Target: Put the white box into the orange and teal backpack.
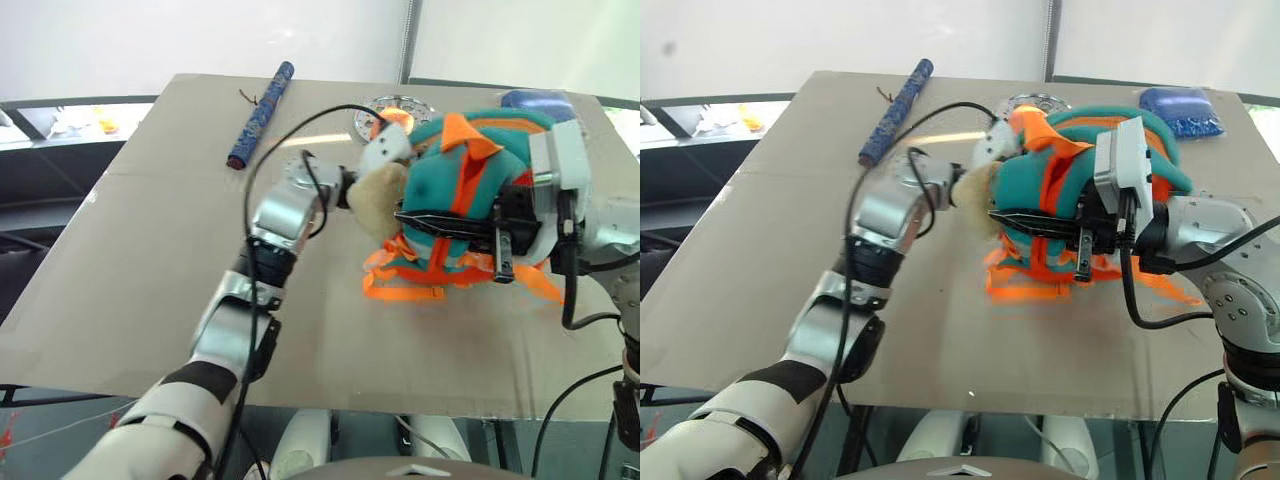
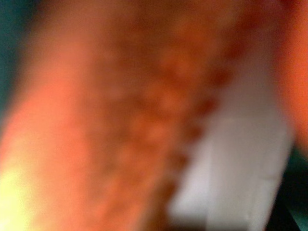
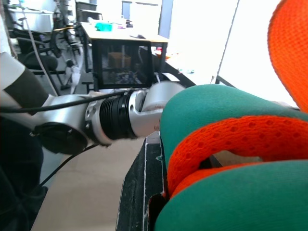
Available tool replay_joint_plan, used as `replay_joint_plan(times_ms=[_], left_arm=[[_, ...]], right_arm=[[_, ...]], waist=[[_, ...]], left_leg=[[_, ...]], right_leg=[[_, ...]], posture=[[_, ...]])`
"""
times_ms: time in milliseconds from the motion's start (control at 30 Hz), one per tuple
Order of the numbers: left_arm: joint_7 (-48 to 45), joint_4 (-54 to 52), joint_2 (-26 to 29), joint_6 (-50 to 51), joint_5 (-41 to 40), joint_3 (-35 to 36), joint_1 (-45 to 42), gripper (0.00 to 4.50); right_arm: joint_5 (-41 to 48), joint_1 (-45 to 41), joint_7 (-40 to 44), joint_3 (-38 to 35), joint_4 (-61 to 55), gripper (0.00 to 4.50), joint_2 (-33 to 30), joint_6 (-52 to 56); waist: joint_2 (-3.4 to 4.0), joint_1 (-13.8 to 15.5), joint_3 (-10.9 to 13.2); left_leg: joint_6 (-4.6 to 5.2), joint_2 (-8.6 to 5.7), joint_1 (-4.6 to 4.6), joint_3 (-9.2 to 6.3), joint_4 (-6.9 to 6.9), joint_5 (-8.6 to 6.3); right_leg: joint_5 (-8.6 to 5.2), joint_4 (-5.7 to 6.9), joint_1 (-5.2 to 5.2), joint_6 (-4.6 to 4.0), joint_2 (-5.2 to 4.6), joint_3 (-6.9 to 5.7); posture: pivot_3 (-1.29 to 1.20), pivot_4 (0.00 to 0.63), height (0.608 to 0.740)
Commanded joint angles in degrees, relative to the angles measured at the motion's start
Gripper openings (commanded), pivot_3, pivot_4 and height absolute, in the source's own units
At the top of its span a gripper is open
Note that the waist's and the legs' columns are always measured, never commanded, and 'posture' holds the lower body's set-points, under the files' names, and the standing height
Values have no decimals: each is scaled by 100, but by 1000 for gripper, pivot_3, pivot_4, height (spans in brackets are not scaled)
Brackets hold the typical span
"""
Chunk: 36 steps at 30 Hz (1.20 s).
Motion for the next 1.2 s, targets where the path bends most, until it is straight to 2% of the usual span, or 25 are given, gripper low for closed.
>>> replay_joint_plan(times_ms=[33, 100, 167, 267, 367, 400, 467, 500, 600, 733, 833, 933, 1033, 1200], left_arm=[[173, -939, 459, 674, -193, 183, 189, 1117], [98, -1418, 845, 1127, -239, 19, 446, 1117], [162, -1606, 943, 1363, -245, -192, 590, 1117], [621, -1084, 264, 1287, -147, -512, 473, 1117], [851, -515, -107, 708, 153, -814, 398, 1117], [818, -460, -196, 633, 78, -780, 418, 2128], [789, -554, -277, 669, -205, -492, 456, 2670], [784, -674, -238, 786, -384, -260, 470, 3239], [371, -1069, 216, 1417, -1174, 485, 516, 4328], [-474, -1176, 1360, 2279, -2091, 1049, 575, 4328], [-894, -1092, 2090, 2490, -2514, 1394, 640, 4328], [-1352, -1303, 2799, 2334, -2569, 1392, 1058, 4328], [-1329, -1567, 2995, 2285, -2840, 1592, 1380, 4328], [-700, -1876, 2680, 2536, -3325, 1947, 1398, 4328]], right_arm=[[-231, -22, 134, 100, -286, 30, -49, -254], [-887, 280, 56, 512, -203, 30, -56, -479], [-1350, 591, 22, 796, -70, 30, 44, -765], [-1636, 960, 96, 985, 57, 30, 188, -1053], [-1671, 1021, 66, 970, 64, 30, 300, -1058], [-1669, 1036, 16, 958, 56, 0, 336, -1030], [-1684, 1074, -82, 914, 55, 0, 381, -989], [-1715, 1106, -93, 884, 67, 0, 373, -997], [-1758, 1101, -204, 746, 179, 0, 407, -1000], [-1817, 1026, -253, 652, 334, 0, 428, -1023], [-1874, 990, -217, 655, 433, 0, 442, -1046], [-1913, 916, -218, 684, 542, 0, 518, -1037], [-1928, 841, -199, 706, 637, 0, 580, -1028], [-1977, 762, -117, 754, 741, 0, 605, -1027]], waist=[[0, 12, 0], [0, 15, 0], [-1, 26, -1], [-2, 122, -1], [-3, 154, -2], [-3, 143, -4], [-3, 112, -6], [-3, 106, -6], [-3, 47, -5], [-2, -136, -5], [-4, -95, -3], [-4, -126, -3], [-3, -123, -3], [-5, 4, -3]], left_leg=[[0, -3, -2, 0, 2, 0], [0, -11, -6, 1, 4, -1], [0, -14, -5, -1, 4, -1], [0, -16, -1, -5, 8, -1], [-2, -19, 20, 9, 32, 0], [-6, -19, 28, 13, 32, 2], [-9, -13, 44, 18, 29, 4], [-9, -8, 46, 15, 25, 4], [-9, -6, 35, -1, 17, 4], [-10, -8, 28, -9, 12, 4], [-10, -11, 28, -22, -3, 5], [-12, -15, 27, -29, 1, 5], [-12, -15, 32, -26, -5, 5], [-12, -12, 27, -31, 2, 6]], right_leg=[[0, -2, 0, 0, -4, -2], [0, -7, 0, 0, -11, -4], [0, -7, 1, 0, -12, -5], [0, -8, 11, 0, -12, -12], [1, -11, 40, 2, -12, -13], [3, -9, 45, 5, -11, -9], [3, -5, 53, 5, -5, -3], [3, -2, 51, 5, 0, 0], [3, 1, 32, 4, 1, 0], [3, 2, 21, 5, 1, 6], [3, -2, 13, 5, 2, 4], [3, -5, 17, 4, -1, 2], [3, -6, 17, 4, -1, 8], [3, -5, 18, 4, -2, 4]], posture=[[0, 150, 733], [0, 150, 733], [0, 150, 733], [0, 150, 733], [0, 150, 733], [0, 150, 733], [0, 150, 733], [0, 150, 733], [0, 150, 733], [0, 150, 733], [0, 150, 733], [0, 150, 733], [0, 150, 733], [0, 150, 733]])
